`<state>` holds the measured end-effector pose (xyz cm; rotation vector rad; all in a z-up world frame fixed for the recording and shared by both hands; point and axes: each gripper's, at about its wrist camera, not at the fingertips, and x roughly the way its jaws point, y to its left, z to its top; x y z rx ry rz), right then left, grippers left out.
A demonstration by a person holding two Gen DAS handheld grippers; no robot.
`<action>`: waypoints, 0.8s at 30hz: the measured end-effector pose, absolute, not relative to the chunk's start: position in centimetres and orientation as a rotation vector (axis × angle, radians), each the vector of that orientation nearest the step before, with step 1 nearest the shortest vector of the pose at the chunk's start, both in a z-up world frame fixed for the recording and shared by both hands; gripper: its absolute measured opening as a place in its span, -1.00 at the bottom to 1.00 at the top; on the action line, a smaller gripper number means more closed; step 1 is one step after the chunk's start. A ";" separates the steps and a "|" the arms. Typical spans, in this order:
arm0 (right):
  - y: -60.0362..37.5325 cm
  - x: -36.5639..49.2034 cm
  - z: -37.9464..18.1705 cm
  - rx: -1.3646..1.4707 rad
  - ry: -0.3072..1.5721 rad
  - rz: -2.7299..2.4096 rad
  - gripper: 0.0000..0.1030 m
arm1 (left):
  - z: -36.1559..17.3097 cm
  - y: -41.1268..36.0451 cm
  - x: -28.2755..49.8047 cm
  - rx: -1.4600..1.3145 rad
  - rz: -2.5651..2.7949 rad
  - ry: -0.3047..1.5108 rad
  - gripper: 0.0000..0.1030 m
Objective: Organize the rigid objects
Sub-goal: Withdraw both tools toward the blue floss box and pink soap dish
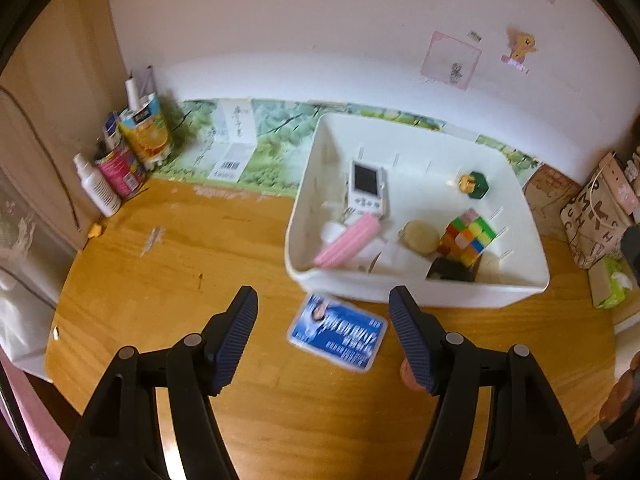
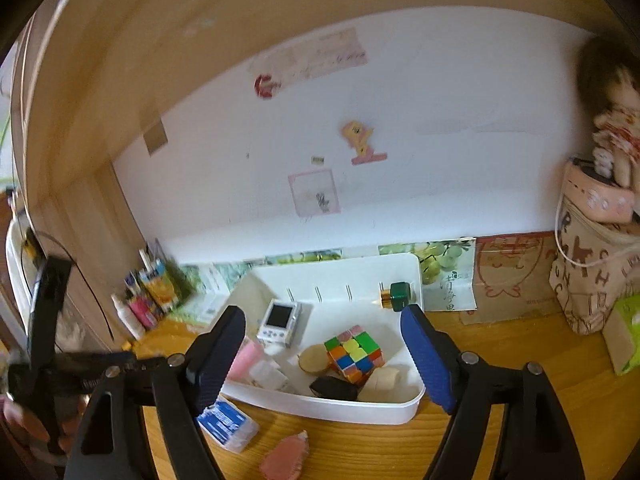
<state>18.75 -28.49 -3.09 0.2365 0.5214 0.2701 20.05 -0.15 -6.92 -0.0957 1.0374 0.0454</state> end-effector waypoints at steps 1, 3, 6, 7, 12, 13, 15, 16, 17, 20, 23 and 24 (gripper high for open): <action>-28.6 18.3 -3.2 0.247 0.521 0.269 0.57 | -7.1 0.1 19.6 -0.099 0.052 1.047 0.39; -28.5 17.7 -3.4 0.253 0.524 0.272 0.57 | -7.6 0.6 18.8 -0.109 0.068 1.068 0.39; -28.2 16.7 -4.0 0.248 0.532 0.276 0.57 | -8.3 1.2 17.9 -0.120 0.090 1.102 0.39; -28.1 16.4 -4.2 0.244 0.538 0.276 0.57 | -8.6 1.4 17.5 -0.126 0.094 1.114 0.39; -27.7 15.2 -5.1 0.254 0.557 0.291 0.57 | -9.5 2.4 16.4 -0.196 0.120 1.163 0.56; -27.7 15.0 -5.2 0.253 0.559 0.294 0.57 | -9.6 2.5 16.2 -0.203 0.126 1.166 0.56; -27.4 14.6 -5.5 0.244 0.568 0.300 0.57 | -9.9 2.7 15.8 -0.210 0.142 1.175 0.56; -27.3 14.4 -5.6 0.239 0.569 0.310 0.57 | -10.0 2.7 15.6 -0.211 0.146 1.180 0.57; -27.2 14.2 -5.8 0.235 0.569 0.317 0.57 | -10.1 2.8 15.4 -0.213 0.150 1.184 0.57; -27.1 13.7 -6.2 0.227 0.565 0.336 0.57 | -10.6 2.9 14.9 -0.223 0.158 1.202 0.57; -26.9 13.3 -6.7 0.215 0.572 0.339 0.57 | -11.2 2.8 14.5 -0.221 0.162 1.225 0.58; -26.9 13.3 -6.9 0.212 0.577 0.339 0.57 | -11.3 2.8 14.3 -0.219 0.161 1.233 0.58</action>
